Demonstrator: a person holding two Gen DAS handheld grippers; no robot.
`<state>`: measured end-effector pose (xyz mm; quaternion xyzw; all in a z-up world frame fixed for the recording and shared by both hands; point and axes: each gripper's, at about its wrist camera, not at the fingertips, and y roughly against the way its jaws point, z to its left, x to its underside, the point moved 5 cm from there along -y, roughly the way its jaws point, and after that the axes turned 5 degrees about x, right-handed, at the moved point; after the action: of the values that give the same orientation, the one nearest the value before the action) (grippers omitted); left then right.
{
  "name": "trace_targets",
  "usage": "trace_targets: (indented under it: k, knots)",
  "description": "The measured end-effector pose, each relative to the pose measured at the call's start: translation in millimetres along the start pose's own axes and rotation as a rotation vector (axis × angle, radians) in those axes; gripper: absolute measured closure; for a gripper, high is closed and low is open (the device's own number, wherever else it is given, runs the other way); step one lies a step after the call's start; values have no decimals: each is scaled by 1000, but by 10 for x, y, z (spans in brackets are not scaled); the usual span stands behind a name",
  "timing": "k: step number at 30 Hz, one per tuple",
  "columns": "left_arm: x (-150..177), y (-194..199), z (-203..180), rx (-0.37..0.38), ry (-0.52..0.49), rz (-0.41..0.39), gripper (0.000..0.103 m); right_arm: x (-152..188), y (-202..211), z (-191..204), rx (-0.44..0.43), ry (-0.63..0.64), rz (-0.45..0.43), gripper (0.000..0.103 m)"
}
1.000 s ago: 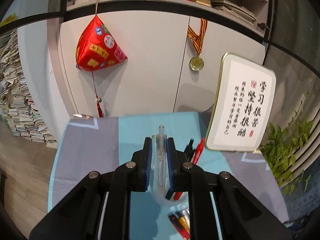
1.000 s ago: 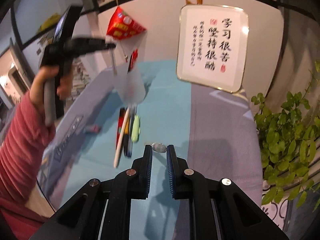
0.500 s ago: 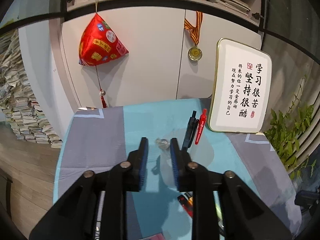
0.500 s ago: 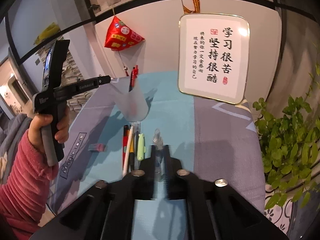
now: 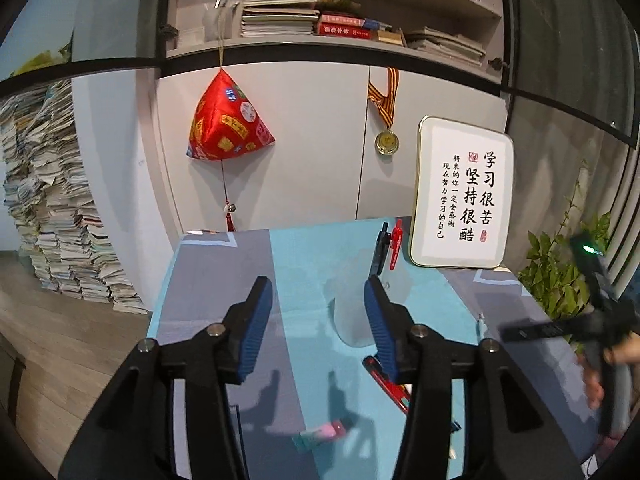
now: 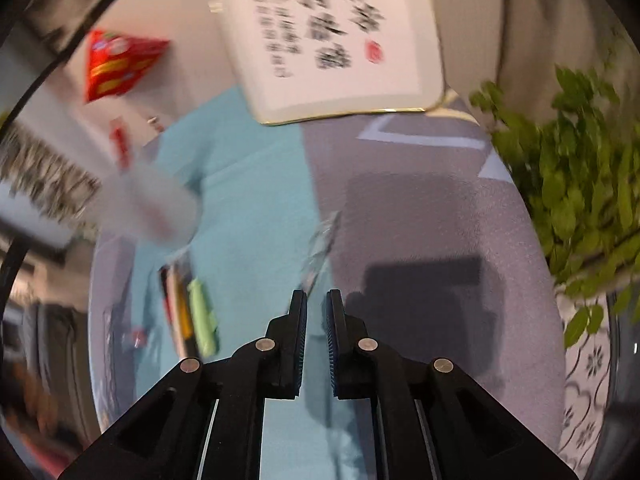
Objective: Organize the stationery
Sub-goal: 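Lower the clear pen into the frosted cup and open the right gripper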
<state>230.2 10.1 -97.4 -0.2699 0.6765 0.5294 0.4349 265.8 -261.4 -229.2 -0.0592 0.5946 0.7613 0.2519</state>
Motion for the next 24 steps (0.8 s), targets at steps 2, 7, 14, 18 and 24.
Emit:
trace_targets:
  k: [2, 7, 14, 18, 24]
  knots:
    - [49, 47, 19, 2, 2, -5, 56, -89, -99, 48, 8, -26, 24, 88]
    - [190, 96, 71, -7, -5, 5, 55, -210, -325, 188, 106, -24, 60, 61]
    - [409, 43, 231, -8, 37, 52, 55, -224, -449, 322, 119, 1, 13, 86]
    - [471, 20, 308, -10, 59, 73, 55, -217, -172, 537, 42, 50, -50, 86]
    - [540, -25, 343, -21, 78, 96, 55, -253, 641, 1048, -89, 176, -252, 86]
